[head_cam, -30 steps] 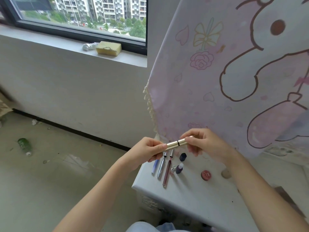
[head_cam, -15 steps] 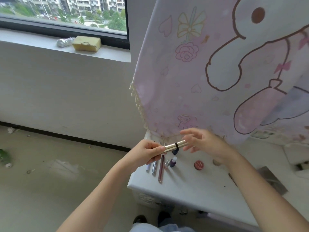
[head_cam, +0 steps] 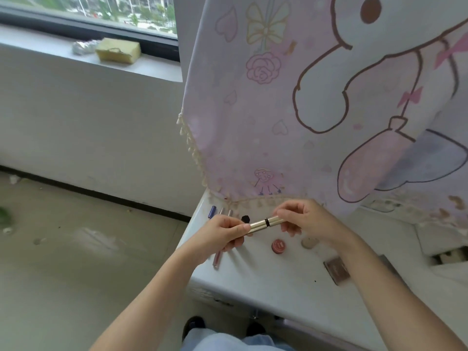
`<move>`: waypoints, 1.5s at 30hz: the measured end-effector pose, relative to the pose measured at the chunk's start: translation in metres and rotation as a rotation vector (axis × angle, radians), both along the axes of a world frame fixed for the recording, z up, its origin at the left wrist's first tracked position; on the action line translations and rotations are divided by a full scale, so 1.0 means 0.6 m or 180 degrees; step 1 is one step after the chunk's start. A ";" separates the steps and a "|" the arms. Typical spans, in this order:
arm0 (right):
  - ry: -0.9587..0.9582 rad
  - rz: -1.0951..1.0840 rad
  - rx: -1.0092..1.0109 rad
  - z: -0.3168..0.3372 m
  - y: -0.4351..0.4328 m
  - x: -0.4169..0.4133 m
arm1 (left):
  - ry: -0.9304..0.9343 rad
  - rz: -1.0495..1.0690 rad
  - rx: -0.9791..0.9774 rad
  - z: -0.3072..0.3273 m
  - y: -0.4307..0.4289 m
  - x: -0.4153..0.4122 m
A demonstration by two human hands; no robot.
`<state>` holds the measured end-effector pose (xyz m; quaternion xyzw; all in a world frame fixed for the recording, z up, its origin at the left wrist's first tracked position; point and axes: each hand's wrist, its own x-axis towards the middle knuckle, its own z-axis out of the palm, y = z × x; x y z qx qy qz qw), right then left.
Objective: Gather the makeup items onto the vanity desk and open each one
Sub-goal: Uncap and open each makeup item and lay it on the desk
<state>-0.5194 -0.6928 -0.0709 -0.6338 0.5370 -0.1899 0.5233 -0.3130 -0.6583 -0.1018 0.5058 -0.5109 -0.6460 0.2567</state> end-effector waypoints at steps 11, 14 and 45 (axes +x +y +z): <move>0.0802 0.1407 -0.0584 -0.038 -0.016 -0.097 | 0.0033 0.0568 0.0392 -0.034 0.082 -0.111; 0.0593 0.1526 -0.0184 -0.037 -0.017 -0.101 | 0.0018 0.0762 0.0341 -0.035 0.104 -0.130; 0.2157 0.2733 -0.1322 -0.155 -0.087 -0.029 | -0.0839 0.0949 0.0819 -0.137 0.084 -0.105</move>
